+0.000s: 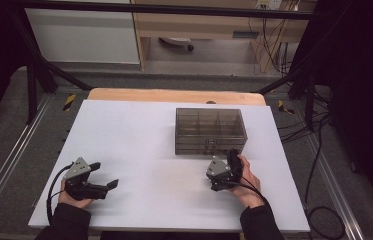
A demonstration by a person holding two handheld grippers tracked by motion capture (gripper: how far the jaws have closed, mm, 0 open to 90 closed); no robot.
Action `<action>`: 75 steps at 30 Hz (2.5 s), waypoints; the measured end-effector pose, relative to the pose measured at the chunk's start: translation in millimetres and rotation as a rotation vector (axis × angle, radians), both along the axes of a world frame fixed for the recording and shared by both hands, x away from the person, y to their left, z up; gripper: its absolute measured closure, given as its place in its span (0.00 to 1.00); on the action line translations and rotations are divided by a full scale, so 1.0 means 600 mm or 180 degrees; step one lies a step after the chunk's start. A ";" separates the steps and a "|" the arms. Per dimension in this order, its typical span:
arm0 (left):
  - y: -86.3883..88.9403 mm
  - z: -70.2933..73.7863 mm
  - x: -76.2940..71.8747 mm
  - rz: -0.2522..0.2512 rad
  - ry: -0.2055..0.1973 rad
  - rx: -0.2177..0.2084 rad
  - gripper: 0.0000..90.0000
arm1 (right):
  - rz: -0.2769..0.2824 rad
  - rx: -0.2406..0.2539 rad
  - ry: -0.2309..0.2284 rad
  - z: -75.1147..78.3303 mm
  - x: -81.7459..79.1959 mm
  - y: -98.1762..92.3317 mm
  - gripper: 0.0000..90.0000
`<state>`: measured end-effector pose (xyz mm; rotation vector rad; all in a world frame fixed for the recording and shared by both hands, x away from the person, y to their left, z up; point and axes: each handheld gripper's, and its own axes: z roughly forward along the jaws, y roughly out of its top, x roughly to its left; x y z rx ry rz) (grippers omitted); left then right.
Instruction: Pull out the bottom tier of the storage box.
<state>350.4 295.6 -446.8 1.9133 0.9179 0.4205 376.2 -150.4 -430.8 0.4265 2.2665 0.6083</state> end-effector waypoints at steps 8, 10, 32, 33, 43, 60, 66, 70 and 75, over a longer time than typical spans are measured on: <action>-0.001 0.000 0.000 -0.0003 0.0005 0.0008 0.02 | 0.0032 -0.0211 -0.0180 -0.012 0.003 0.012 0.19; -0.001 0.000 0.000 -0.0003 0.0003 0.0008 0.02 | 0.0018 -0.0227 -0.0187 -0.014 0.003 0.014 0.20; -0.001 0.000 0.000 0.0000 -0.0004 0.0018 0.02 | 0.0149 -0.0632 -0.0644 -0.040 0.006 0.047 0.41; -0.001 0.000 0.000 -0.0001 -0.0006 0.0018 0.02 | 0.0141 -0.0637 -0.0661 -0.042 0.006 0.049 0.42; -0.001 0.000 0.000 -0.0002 -0.0007 0.0015 0.02 | 0.0196 -0.0875 -0.0881 -0.058 0.006 0.065 0.50; -0.001 0.000 0.000 -0.0002 -0.0006 0.0017 0.02 | 0.0162 -0.1176 -0.1117 -0.080 0.013 0.076 0.64; -0.001 0.000 0.000 -0.0001 -0.0007 0.0015 0.02 | 0.0151 -0.1277 -0.1215 -0.088 0.017 0.079 0.68; -0.001 0.000 0.000 -0.0002 -0.0006 0.0019 0.02 | 0.0127 -0.1325 -0.1254 -0.091 0.021 0.079 0.70; -0.001 0.000 0.000 -0.0001 -0.0006 0.0019 0.02 | 0.0122 -0.1377 -0.1303 -0.096 0.023 0.081 0.72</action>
